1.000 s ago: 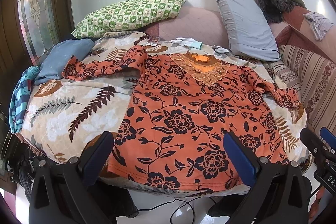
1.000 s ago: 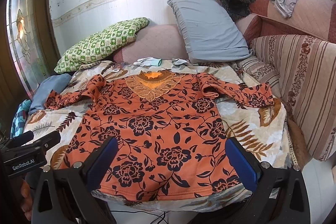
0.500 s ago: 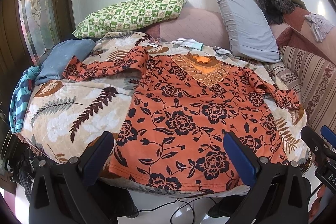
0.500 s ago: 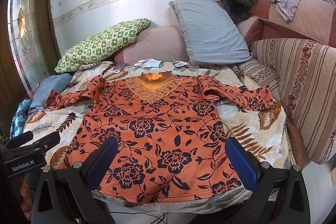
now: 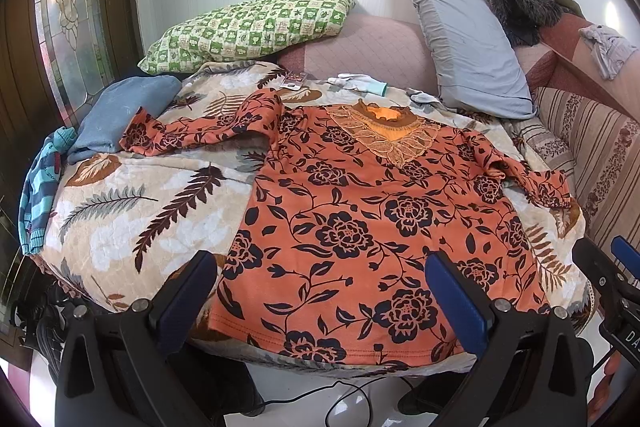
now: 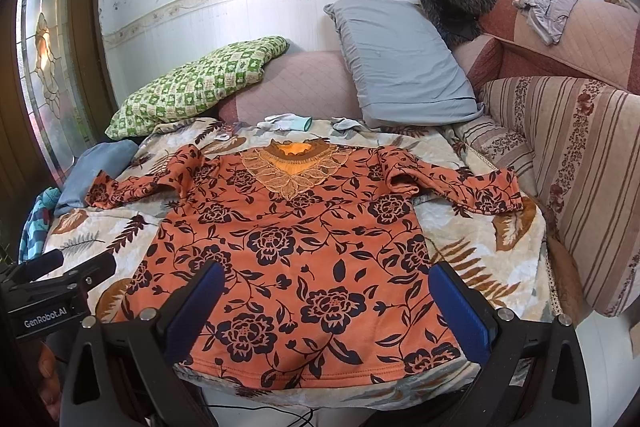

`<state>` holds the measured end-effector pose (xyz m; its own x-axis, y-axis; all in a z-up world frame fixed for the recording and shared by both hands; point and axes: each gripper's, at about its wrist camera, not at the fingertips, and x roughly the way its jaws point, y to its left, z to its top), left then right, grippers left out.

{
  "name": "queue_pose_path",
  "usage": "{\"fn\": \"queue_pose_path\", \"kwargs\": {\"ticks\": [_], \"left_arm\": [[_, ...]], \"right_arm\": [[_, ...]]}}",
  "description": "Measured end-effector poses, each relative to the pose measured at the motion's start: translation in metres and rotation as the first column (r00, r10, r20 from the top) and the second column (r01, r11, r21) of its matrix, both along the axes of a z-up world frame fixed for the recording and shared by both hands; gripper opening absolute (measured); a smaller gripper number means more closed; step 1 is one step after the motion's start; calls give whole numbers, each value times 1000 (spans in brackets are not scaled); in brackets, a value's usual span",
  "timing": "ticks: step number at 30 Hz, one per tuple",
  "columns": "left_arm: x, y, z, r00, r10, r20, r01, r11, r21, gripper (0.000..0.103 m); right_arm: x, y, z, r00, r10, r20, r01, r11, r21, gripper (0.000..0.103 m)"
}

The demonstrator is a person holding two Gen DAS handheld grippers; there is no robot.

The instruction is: Fold small clothes

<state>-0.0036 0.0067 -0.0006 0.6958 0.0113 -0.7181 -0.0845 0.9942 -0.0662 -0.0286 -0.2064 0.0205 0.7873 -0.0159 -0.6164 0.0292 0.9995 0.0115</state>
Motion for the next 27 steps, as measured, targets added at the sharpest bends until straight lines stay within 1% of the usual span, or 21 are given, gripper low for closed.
{"fn": "queue_pose_path", "kwargs": {"ticks": [27], "left_arm": [[1, 2, 4, 1000, -1, 4, 1, 1000, -1, 103]], "right_arm": [[1, 3, 2, 1000, 8, 5, -8, 1000, -5, 103]]}}
